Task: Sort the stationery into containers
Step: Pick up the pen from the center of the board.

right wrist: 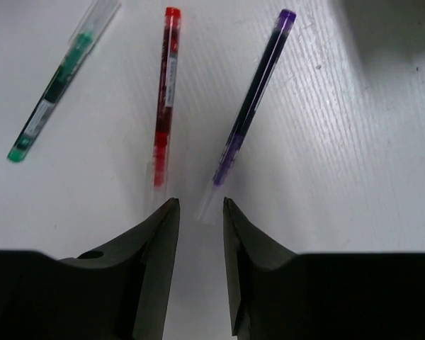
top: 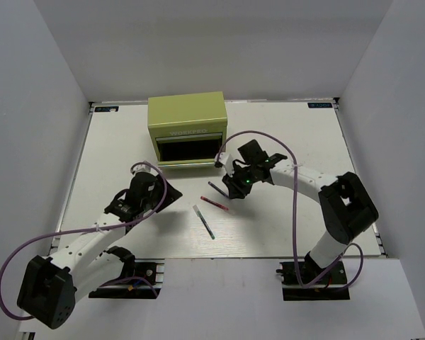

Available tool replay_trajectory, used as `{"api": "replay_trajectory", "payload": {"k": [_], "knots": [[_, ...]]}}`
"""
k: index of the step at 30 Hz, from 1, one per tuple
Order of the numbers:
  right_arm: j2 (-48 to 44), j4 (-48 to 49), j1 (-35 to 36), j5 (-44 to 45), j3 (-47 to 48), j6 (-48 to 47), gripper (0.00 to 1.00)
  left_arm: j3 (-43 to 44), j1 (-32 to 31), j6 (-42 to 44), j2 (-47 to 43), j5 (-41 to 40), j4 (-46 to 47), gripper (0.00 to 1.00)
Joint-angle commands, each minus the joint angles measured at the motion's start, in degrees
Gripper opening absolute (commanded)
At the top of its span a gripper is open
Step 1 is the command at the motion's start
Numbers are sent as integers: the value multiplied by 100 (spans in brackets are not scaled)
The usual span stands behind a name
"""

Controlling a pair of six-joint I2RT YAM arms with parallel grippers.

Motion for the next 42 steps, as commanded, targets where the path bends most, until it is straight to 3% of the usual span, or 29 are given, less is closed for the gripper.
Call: {"api": "replay_trajectory", "payload": {"k": [1, 7, 9, 17, 22, 30, 37, 42], "knots": [[221, 845, 191, 464, -35, 645, 38, 67, -59, -34, -124, -3, -566, 61], [599, 1436, 587, 1157, -97, 945, 45, 129, -59, -87, -230, -3, -830, 65], [731, 1612, 613, 1273, -71, 1050, 45, 182, -59, -87, -282, -3, -900, 70], [898, 1964, 772, 1871, -369, 1077, 44, 481, -59, 44, -27, 49, -1068, 73], [863, 2034, 763, 1801, -659, 1059, 34, 709, -59, 186, 289, 102, -1068, 75], [408, 1447, 702, 958, -624, 708, 4, 1043, -165, 572, 895, 331, -1006, 75], [-410, 578, 710, 360, 314, -477, 0, 1096, -217, 493, 1098, 383, -1006, 76], [-8, 355, 684, 280, 1578, -1085, 0, 1157, -217, -181, 1290, 436, -1058, 76]]}}
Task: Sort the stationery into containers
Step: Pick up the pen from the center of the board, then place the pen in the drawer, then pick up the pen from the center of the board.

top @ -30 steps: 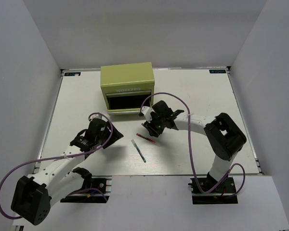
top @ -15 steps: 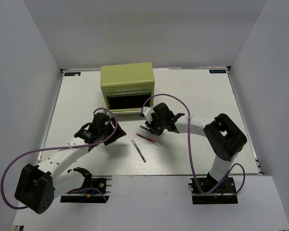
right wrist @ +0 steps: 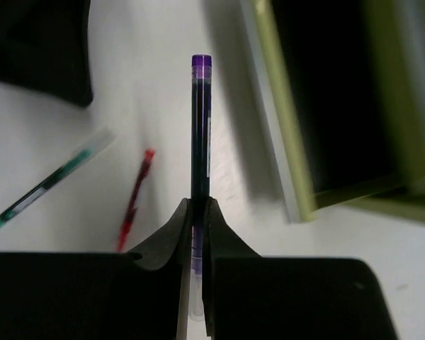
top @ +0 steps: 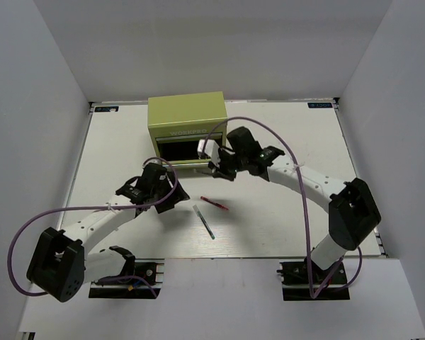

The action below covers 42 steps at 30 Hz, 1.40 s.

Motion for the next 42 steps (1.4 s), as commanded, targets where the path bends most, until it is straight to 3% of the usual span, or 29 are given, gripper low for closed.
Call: {"api": "replay_trajectory", "payload": {"k": [1, 7, 11, 13, 15, 16, 18, 24, 35, 42], "knots": [[246, -215, -18, -196, 877, -676, 0, 248, -80, -506, 78, 113, -45, 76], [1660, -390, -44, -3, 2649, -1098, 4, 652, -133, -1226, 464, 279, -554, 76], [2329, -566, -44, 164, 3348, -1195, 9, 802, -185, -1588, 719, 332, -800, 76], [2637, -567, -53, 243, 3567, -1222, 20, 925, -238, -1720, 772, 332, -1011, 76], [2769, -567, -62, 393, 3682, -1231, 38, 977, -299, -1720, 886, 219, -1098, 76], [2787, -575, -62, 393, 3683, -1222, 38, 978, -300, -1720, 886, 218, -1160, 76], [2700, -584, -88, 349, 3630, -1135, 42, 1040, -361, -1720, 966, 218, -1161, 76], [2059, -619, -325, -161, 3226, -564, 41, 1293, -712, -1773, 1465, -80, -792, 76], [811, 13, -1291, -187, 1846, 860, 41, 2893, -1644, -2186, 3214, -538, -2672, 74], [239, 365, -1740, -390, 853, 1063, 41, 3079, -2127, -2511, 3295, -810, -3138, 70]]}}
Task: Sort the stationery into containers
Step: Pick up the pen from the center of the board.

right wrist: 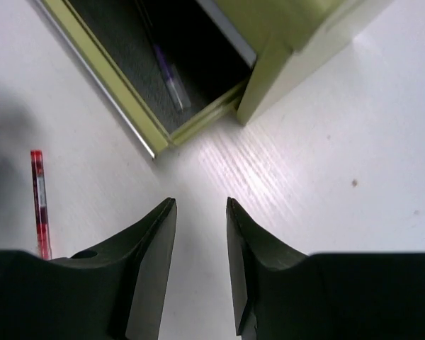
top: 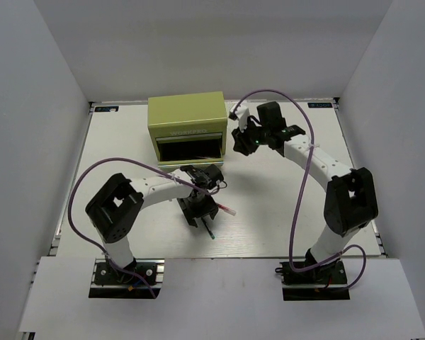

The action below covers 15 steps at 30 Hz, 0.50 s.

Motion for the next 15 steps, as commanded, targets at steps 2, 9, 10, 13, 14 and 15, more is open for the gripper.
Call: {"api": "replay_trajectory", "payload": {"k": [2, 9, 10, 13, 14, 15], "knots": [[-509, 363, -140, -282, -414, 305, 41, 259, -170, -260, -67, -356, -426, 69], [-931, 424, -246, -441, -818, 419, 41, 312, -275, -313, 398, -470, -207, 61], [-958, 416, -255, -476, -879, 411, 41, 312, -275, -313, 399, -470, -206, 59], [-1107, 425, -281, -485, -985, 411, 42, 250, -275, -313, 530, -470, -13, 54], [-1160, 425, -290, -485, -1090, 393, 42, 250, -275, -261, 583, -418, -13, 52], [-1177, 451, -290, -494, -1126, 402, 42, 250, -275, -260, 584, -417, -13, 49]]}}
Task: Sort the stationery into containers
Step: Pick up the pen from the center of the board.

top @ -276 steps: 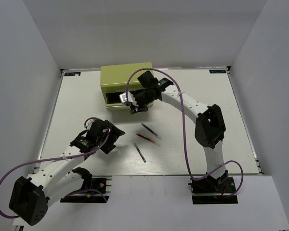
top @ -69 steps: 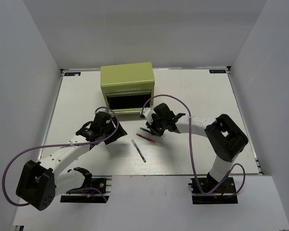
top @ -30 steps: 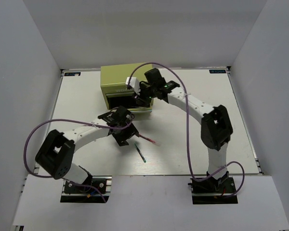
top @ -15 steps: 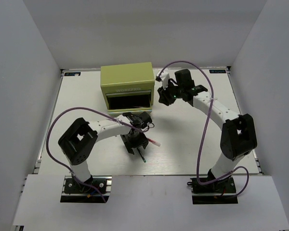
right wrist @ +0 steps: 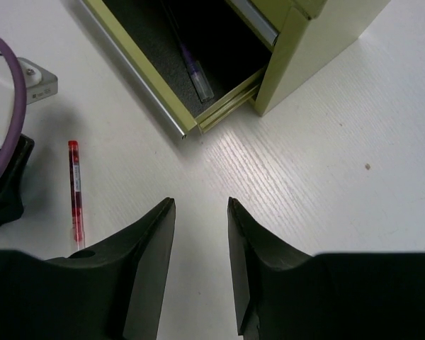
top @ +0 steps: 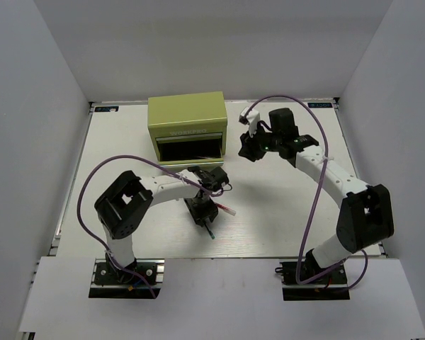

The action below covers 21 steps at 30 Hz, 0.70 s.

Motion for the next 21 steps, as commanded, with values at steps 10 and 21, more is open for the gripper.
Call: {"api": "replay_trajectory", "payload": {"k": [10, 21], "knots": [[-644, 178, -140, -164, -845, -60, 58, -176, -35, 320, -456, -208, 522, 5], [-767, 46, -280, -647, -1303, -288, 8, -590, 132, 180, -2671, -1489, 1471, 0]]}}
